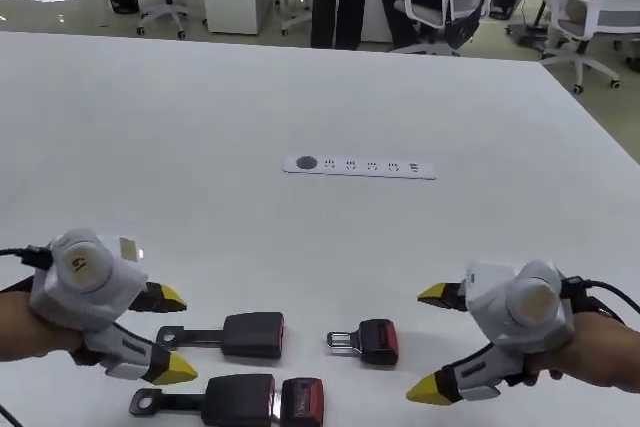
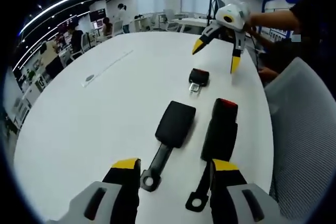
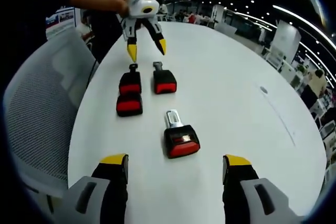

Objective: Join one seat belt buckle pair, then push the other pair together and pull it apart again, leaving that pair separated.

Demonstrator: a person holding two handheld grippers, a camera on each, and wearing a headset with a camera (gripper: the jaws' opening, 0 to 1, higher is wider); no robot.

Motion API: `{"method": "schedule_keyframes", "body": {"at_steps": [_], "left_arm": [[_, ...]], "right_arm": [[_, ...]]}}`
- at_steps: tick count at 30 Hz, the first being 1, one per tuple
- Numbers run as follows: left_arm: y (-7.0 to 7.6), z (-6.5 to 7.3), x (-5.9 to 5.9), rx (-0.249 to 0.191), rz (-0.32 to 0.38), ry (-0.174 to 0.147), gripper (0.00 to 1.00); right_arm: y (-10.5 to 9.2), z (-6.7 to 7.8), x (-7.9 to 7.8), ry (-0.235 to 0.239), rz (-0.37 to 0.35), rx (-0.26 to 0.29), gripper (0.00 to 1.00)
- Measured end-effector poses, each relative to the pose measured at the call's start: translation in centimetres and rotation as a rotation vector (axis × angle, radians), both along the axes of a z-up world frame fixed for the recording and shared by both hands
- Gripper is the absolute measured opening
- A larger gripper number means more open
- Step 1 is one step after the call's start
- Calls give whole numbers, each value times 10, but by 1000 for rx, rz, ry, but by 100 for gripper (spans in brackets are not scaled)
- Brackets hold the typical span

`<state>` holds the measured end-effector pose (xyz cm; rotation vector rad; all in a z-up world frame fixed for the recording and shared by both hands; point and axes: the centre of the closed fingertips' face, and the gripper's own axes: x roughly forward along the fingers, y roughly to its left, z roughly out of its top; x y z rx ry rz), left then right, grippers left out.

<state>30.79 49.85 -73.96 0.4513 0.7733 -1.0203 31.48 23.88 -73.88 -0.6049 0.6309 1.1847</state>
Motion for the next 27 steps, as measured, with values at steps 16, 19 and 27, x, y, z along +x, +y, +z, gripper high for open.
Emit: {"method": "schedule_keyframes", "body": {"at_steps": [16, 19, 27], "left_arm": [[11, 14, -48, -168, 215, -135, 69], [7, 17, -57, -178, 238, -148, 72], [11, 18, -66, -193, 284, -193, 80]], "right_arm": [[-6, 11, -33, -35, -187, 148, 84], [-5, 11, -39, -44, -217, 162, 85], [-4, 12, -52, -40, -293, 205, 95]]}}
